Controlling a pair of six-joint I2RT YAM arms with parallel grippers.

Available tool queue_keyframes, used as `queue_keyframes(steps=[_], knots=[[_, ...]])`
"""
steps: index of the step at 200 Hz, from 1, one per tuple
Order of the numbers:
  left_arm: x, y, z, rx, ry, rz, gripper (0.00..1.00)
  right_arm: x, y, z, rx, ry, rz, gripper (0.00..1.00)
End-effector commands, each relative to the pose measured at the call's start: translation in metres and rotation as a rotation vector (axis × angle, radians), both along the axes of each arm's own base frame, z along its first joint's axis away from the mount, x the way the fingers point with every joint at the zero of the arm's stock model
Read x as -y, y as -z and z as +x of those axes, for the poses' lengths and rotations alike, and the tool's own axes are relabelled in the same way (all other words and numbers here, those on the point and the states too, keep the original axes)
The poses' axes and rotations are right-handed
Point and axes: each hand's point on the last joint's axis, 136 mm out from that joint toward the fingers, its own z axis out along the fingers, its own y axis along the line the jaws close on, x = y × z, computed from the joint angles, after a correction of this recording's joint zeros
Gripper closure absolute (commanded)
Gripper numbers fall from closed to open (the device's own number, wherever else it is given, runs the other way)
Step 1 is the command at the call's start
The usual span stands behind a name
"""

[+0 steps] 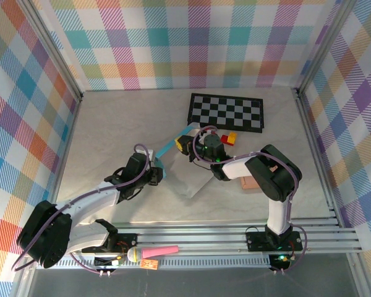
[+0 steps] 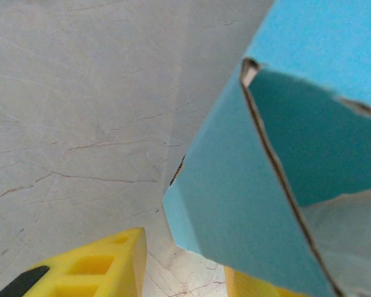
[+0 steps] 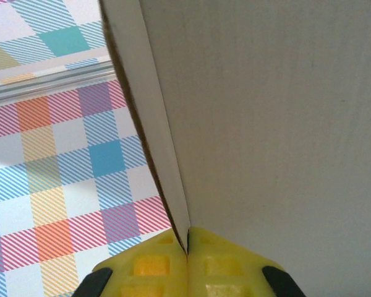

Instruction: Fold the paper box

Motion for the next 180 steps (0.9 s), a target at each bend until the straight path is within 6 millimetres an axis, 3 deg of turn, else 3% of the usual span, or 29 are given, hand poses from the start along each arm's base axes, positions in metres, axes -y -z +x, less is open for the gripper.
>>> queue_keyframes(steps=[1,33,102,180], knots=[[0.002,-0.018,0.015,0.063,-0.029,-0.001,0.66,-0.003,-0.002,-0.013,-0.022,-0.042,0.001,1.00],[0.001,-0.018,0.016,0.077,-0.045,-0.016,0.71,-0.003,-0.001,-0.014,-0.025,-0.040,-0.003,1.00],[0.018,-0.018,0.024,0.075,-0.039,-0.050,0.68,-0.006,-0.004,-0.008,-0.002,-0.004,0.003,1.00],[0.009,-0.014,0.034,0.087,-0.137,-0.038,0.69,-0.012,0.010,-0.017,0.053,0.000,-0.033,1.00]])
